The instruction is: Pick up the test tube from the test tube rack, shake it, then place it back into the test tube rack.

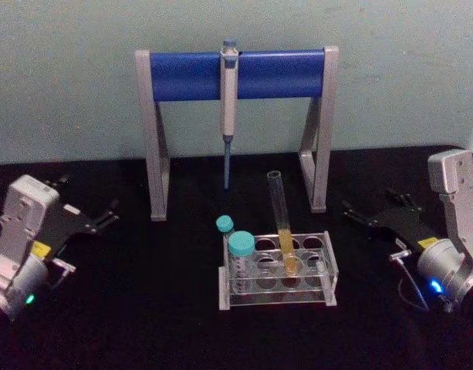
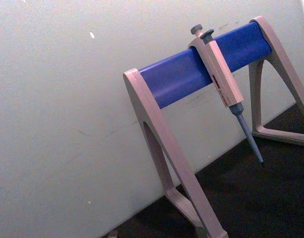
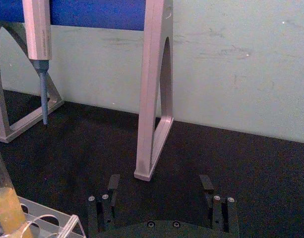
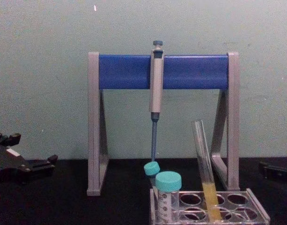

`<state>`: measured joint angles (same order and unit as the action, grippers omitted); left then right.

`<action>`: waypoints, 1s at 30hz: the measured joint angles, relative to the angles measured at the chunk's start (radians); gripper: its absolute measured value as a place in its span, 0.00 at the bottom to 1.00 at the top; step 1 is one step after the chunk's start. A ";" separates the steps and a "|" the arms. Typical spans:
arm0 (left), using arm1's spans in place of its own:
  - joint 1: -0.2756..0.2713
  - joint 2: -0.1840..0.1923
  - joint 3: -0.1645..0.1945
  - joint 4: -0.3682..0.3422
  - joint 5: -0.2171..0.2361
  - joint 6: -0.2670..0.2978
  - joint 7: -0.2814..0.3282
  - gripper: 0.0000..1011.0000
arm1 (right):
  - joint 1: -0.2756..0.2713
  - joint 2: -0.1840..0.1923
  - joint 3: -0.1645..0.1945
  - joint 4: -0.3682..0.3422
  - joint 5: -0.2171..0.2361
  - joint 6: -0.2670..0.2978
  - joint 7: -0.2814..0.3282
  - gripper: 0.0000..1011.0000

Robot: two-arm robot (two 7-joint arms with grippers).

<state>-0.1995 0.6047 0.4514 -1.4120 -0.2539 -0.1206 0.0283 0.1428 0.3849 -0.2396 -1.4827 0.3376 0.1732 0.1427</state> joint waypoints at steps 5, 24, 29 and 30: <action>0.000 0.000 0.000 0.000 0.000 0.000 0.000 0.99 | 0.000 0.001 -0.001 -0.002 0.000 -0.001 0.000 0.99; 0.000 0.000 0.000 0.000 0.000 0.000 0.000 0.99 | 0.000 0.003 -0.004 -0.006 0.001 -0.005 -0.002 0.99; 0.000 0.000 0.000 0.000 0.000 0.000 0.000 0.99 | 0.000 0.003 -0.004 -0.006 0.001 -0.005 -0.002 0.99; 0.000 0.000 0.000 0.000 0.000 0.000 0.000 0.99 | 0.000 0.003 -0.004 -0.006 0.001 -0.005 -0.003 0.99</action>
<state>-0.1995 0.6047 0.4514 -1.4120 -0.2539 -0.1205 0.0283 0.1432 0.3880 -0.2436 -1.4891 0.3387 0.1680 0.1402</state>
